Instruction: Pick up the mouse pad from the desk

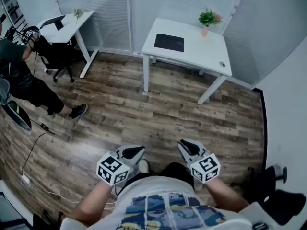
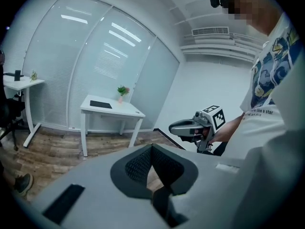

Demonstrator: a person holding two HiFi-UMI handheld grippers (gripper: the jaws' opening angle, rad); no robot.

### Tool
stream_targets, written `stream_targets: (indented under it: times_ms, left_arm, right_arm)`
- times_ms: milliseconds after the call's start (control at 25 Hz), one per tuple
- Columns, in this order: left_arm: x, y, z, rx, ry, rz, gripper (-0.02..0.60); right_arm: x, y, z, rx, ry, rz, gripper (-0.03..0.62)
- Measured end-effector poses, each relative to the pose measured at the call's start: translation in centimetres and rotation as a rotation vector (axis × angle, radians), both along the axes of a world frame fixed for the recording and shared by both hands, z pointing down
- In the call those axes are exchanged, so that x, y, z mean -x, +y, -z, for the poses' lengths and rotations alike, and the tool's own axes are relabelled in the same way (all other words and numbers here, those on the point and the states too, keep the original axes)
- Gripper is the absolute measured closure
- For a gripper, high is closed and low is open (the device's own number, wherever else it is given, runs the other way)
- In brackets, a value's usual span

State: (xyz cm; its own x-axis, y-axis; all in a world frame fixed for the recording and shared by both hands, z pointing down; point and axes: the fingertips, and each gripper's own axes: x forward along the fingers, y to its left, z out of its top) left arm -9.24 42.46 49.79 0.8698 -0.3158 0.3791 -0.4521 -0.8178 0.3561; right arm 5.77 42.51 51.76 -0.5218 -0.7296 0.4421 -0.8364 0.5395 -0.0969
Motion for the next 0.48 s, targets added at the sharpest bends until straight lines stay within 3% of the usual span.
stream_targets:
  times_ms: [200,480]
  left_arm:
    - [2.1,-2.4,-0.8,0.024,0.024,0.012,0.58]
    - [0.0,-7.2,-0.9,0.008,0.007,-0.016,0.58]
  right_arm:
    - [1.2,-2.0,0.3,0.004,0.039,-0.008,0.546]
    - [-0.2,-7.3,-0.7,0.01,0.03,-0.02,0.546]
